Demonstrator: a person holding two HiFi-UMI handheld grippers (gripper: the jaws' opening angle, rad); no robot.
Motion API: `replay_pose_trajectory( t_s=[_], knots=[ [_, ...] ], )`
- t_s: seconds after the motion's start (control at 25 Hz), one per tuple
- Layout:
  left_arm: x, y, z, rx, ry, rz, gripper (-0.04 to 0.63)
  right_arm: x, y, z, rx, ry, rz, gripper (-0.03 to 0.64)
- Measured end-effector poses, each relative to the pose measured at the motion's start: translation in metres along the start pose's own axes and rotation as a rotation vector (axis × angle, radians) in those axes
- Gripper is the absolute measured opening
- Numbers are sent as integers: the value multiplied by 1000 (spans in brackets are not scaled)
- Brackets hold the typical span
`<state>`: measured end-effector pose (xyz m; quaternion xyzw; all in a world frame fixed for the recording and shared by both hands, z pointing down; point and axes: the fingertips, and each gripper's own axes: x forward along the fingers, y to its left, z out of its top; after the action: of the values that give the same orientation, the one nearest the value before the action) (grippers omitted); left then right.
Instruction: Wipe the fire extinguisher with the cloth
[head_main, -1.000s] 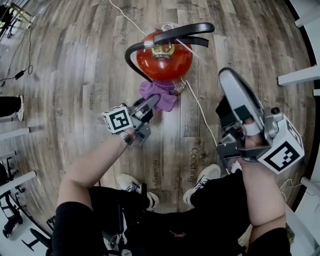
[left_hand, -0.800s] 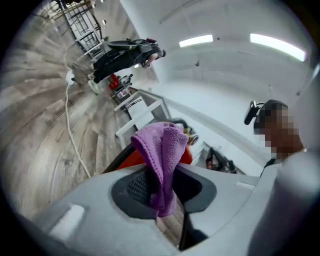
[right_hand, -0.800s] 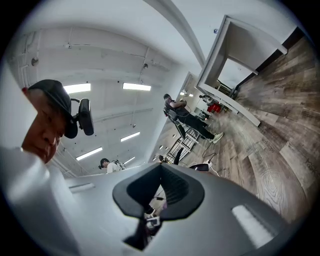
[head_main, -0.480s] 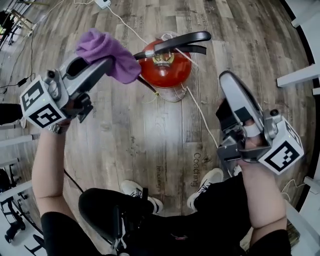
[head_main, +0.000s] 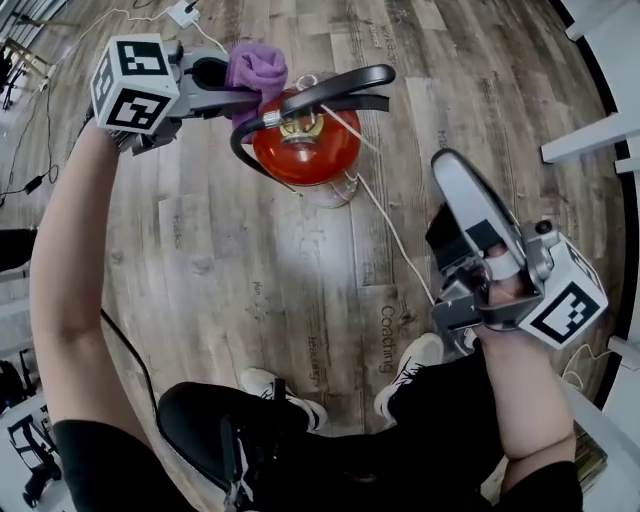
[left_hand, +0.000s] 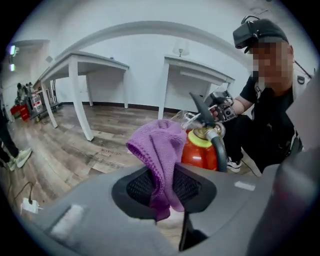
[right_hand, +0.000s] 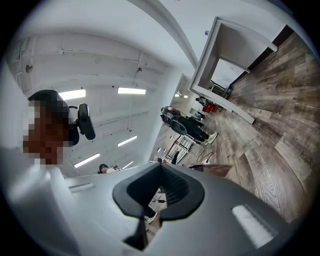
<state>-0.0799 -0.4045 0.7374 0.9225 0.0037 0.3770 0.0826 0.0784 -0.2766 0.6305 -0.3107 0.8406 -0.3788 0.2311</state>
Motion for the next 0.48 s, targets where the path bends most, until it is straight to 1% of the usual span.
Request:
replay_pose_trajectory(
  t_s=[0.08, 0.12, 0.24, 0.32, 0.4, 0.48],
  knots=[
    [14, 9, -17, -12, 16, -7, 89, -5, -3, 3, -2, -3, -12, 3],
    [23, 11, -29, -11, 43, -19, 89, -8, -4, 4, 1, -4, -18, 3],
    [53, 7, -73, 19, 182, -62, 89, -11, -7, 4, 17, -5, -25, 3],
    [75, 5, -103, 46, 255, -73, 89, -9, -8, 3, 22, -1, -26, 3],
    [97, 5, -132, 59, 289, -76, 89, -7, -7, 0, 26, 7, -24, 3],
    [119, 6, -157, 53, 286, -65, 89, -6, -6, -3, 27, 18, -23, 3]
  ],
)
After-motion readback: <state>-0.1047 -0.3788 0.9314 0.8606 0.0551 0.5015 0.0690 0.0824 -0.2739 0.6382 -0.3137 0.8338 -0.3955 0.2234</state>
